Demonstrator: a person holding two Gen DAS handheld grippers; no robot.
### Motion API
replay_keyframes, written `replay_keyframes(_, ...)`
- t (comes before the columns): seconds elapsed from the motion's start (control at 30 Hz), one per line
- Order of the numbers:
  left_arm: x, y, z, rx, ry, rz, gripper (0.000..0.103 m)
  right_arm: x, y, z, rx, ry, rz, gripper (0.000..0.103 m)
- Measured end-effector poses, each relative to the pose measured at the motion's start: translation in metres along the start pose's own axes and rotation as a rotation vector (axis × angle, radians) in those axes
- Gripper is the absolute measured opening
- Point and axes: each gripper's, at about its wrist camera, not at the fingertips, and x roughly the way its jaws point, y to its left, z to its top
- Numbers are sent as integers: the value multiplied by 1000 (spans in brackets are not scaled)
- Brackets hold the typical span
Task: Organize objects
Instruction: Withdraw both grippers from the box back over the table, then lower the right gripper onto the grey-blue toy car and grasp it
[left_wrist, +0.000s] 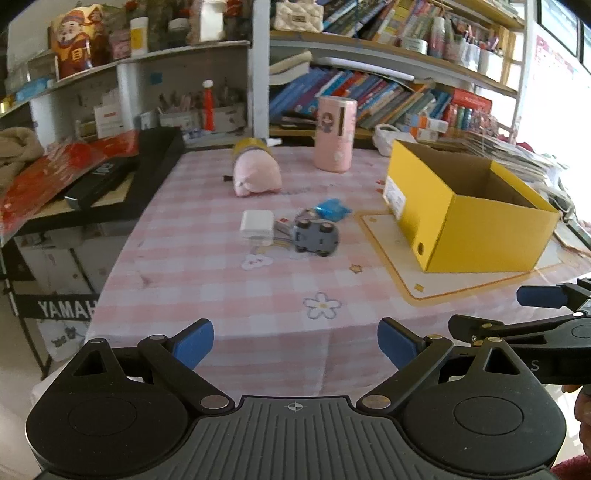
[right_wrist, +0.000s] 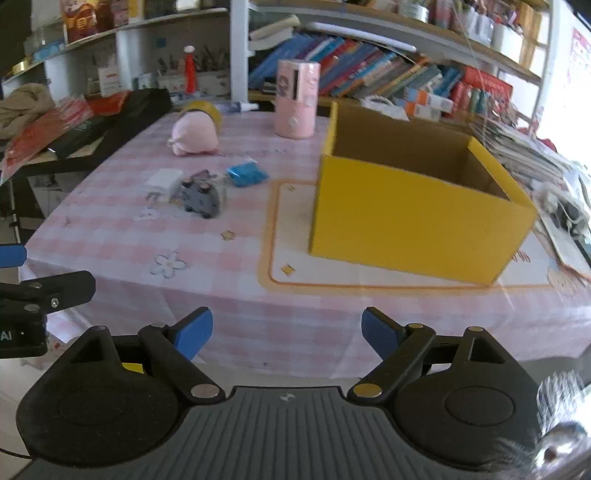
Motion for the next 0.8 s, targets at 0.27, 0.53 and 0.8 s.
replay_keyframes(0.27,-5,18,2,-23,-20,24,97,0,18,8,-36,-17,8,87)
replay_keyframes(0.53,0,24,1,-43,-13,26,97,4,29,11,-75,-11,20,87)
replay_keyframes(0.8,12,39,10,-80,-11,73,97,25,38,25,-99,-8,67,83)
